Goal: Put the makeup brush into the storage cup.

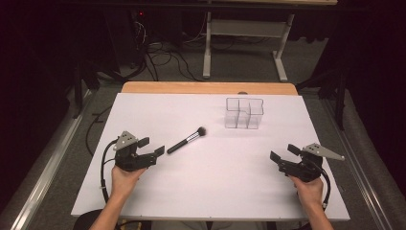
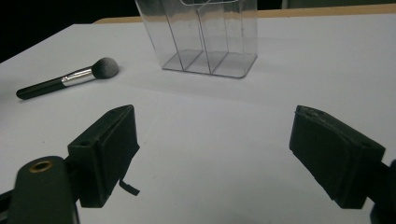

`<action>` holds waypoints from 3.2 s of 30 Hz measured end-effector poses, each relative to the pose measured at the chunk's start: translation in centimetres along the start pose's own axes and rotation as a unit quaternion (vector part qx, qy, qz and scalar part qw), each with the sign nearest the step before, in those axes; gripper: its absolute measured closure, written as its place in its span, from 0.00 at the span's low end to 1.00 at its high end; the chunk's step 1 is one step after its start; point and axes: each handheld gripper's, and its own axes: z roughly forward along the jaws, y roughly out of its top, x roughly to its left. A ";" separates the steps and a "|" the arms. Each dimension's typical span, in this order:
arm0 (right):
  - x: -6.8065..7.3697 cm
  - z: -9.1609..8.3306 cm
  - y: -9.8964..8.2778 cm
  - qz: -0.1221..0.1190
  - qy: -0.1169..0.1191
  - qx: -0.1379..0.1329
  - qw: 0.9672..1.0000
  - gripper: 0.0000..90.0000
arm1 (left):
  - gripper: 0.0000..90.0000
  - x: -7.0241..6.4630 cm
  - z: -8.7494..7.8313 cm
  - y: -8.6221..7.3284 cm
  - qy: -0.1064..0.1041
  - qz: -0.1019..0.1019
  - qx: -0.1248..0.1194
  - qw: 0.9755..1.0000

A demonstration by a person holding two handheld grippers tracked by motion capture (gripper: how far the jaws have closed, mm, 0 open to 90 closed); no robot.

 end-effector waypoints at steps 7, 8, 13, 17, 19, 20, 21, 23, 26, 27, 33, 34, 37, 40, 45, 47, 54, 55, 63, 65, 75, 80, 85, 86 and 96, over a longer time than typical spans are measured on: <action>-0.2 0.0 0.0 0.003 0.002 -0.003 1.000 0.19 | 0.30 -0.4 -0.1 0.7 0.000 0.001 -0.005 1.000; -0.1 0.0 0.0 0.003 0.002 -0.004 1.000 0.19 | 0.30 -0.5 -0.2 0.8 -0.002 0.000 -0.007 1.000; 0.0 -0.2 0.0 0.007 0.004 -0.006 1.000 0.19 | 0.29 -0.8 -0.1 1.2 -0.012 -0.005 -0.006 1.000; 0.1 -0.2 -0.1 0.010 0.006 -0.008 1.000 0.19 | 0.29 -1.0 0.3 1.6 -0.017 -0.002 -0.003 1.000; 0.0 -0.3 -0.1 0.011 0.006 -0.007 1.000 0.19 | 0.28 -1.1 0.5 1.8 -0.018 -0.001 -0.002 1.000; -0.1 -0.3 -0.1 0.011 0.006 -0.009 1.000 0.19 | 0.28 -1.3 0.7 2.0 -0.023 0.001 -0.001 1.000; 0.0 -0.3 -0.1 0.012 0.006 -0.009 1.000 0.19 | 0.28 -1.4 0.7 2.1 -0.025 0.003 -0.001 1.000; 0.0 -0.3 -0.1 0.014 0.006 -0.007 1.000 0.19 | 0.28 -1.5 0.9 2.3 -0.026 0.009 0.002 1.000; 0.1 -0.3 -0.1 0.010 0.007 -0.011 1.000 0.19 | 0.27 -1.7 1.0 2.6 -0.027 0.011 0.002 1.000; 0.1 -0.3 -0.1 0.011 0.007 -0.011 1.000 0.19 | 0.27 -1.8 1.0 2.9 -0.027 0.014 0.001 1.000; 0.0 -0.3 -0.1 0.015 0.007 -0.009 1.000 0.19 | 0.27 -1.9 1.5 3.8 -0.030 0.016 -0.002 0.999; 0.0 -0.3 -0.1 0.014 0.007 -0.010 1.000 0.19 | 0.27 -1.9 1.6 4.0 -0.031 0.016 -0.002 0.999; 0.0 -0.2 -0.1 0.012 0.008 -0.008 1.000 0.19 | 0.27 -2.1 2.0 4.3 -0.033 0.017 -0.002 0.999; 0.1 -0.2 -0.1 0.012 0.008 -0.010 1.000 0.19 | 0.27 -2.1 2.2 4.4 -0.034 0.017 0.000 0.999; 0.0 -0.2 -0.1 0.015 0.009 -0.007 1.000 0.19 | 0.27 -2.4 3.0 4.7 -0.039 0.018 0.003 0.999; 0.0 -0.2 -0.1 0.014 0.008 -0.008 1.000 0.19 | 0.27 -2.5 3.4 5.0 -0.042 0.020 0.004 0.999; 0.1 -0.2 -0.1 0.011 0.010 -0.011 1.000 0.19 | 0.27 -3.0 3.8 5.8 -0.045 0.027 0.002 0.999; 0.1 -0.2 -0.1 0.013 0.010 -0.008 1.000 0.19 | 0.27 -3.1 4.1 6.2 -0.046 0.031 0.002 0.998; 0.0 -0.3 -0.1 0.016 0.010 -0.010 1.000 0.19 | 0.27 -3.7 5.5 7.5 -0.048 0.037 0.007 0.998; 0.0 -0.3 -0.1 0.012 0.012 -0.012 1.000 0.19 | 0.27 -3.8 5.7 7.7 -0.049 0.038 0.006 0.998; 0.0 -0.3 -0.1 0.013 0.013 -0.012 1.000 0.19 | 0.27 -4.8 7.1 9.2 -0.054 0.050 0.006 0.997; 0.2 -0.4 -0.1 0.015 0.013 -0.013 1.000 0.19 | 0.27 -5.1 7.7 9.7 -0.053 0.049 -0.002 0.997; 0.1 -0.3 -0.1 0.014 0.018 -0.009 1.000 0.19 | 0.28 -5.4 8.1 9.9 -0.052 0.056 0.000 0.997; 0.1 -0.3 -0.1 0.014 0.018 -0.009 1.000 0.19 | 0.28 -5.4 8.2 9.9 -0.052 0.056 -0.001 0.997; 0.2 -0.1 0.0 0.014 0.022 0.001 1.000 0.19 | 0.32 -5.6 8.4 11.0 -0.032 0.080 0.035 0.996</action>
